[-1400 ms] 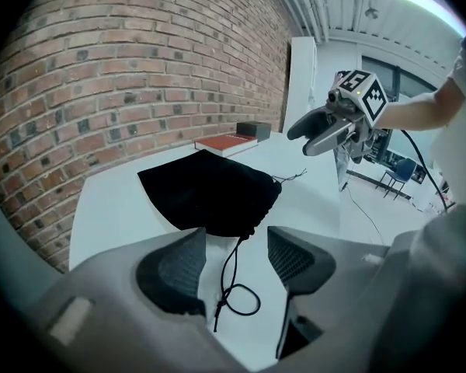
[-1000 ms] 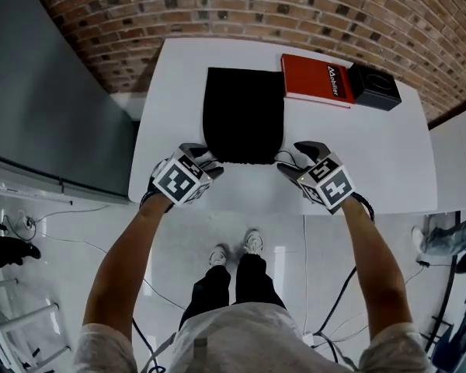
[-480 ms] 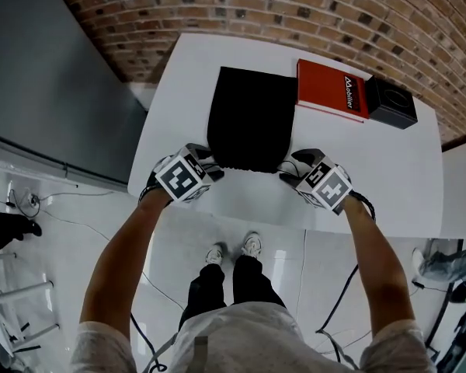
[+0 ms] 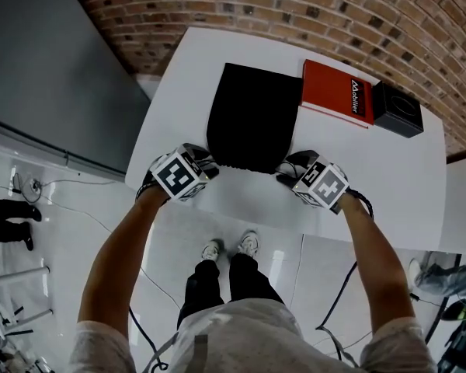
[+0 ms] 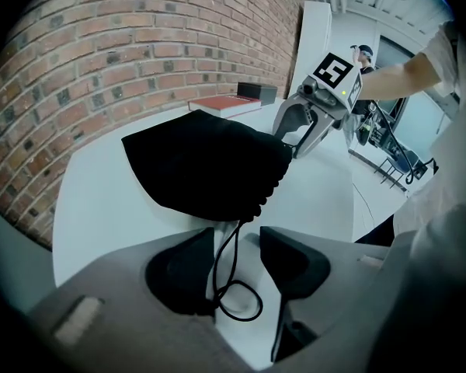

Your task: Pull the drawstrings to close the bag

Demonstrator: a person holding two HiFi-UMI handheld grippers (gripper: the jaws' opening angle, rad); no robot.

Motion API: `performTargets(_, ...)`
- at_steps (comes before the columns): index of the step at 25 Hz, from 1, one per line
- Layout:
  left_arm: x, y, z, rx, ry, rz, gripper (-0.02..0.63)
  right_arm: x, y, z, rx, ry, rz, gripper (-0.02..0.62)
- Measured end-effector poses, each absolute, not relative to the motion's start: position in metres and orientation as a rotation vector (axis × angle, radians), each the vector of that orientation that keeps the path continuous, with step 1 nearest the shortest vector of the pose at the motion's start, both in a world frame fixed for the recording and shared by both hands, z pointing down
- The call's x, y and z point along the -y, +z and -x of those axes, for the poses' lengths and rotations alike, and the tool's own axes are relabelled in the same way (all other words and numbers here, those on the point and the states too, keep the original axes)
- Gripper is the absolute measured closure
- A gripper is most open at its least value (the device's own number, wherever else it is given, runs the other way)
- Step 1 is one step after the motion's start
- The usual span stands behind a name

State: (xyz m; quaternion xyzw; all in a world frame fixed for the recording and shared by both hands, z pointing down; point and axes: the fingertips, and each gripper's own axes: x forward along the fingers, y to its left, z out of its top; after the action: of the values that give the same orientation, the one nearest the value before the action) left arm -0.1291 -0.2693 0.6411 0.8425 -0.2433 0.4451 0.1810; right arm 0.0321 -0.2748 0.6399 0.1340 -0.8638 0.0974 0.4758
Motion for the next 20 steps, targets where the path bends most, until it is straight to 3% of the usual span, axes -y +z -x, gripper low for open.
performTargets(15,0.272,0.645,0.131,0.731,1.283,-2.328,0.487,0.267,0.642,-0.029,2.091,0.236,-0.296,0.442)
performTargets(20,0.264,0.647,0.123,0.700,1.363,-2.382,0.588,0.265,0.641,-0.028,2.087,0.255,-0.304,0.470)
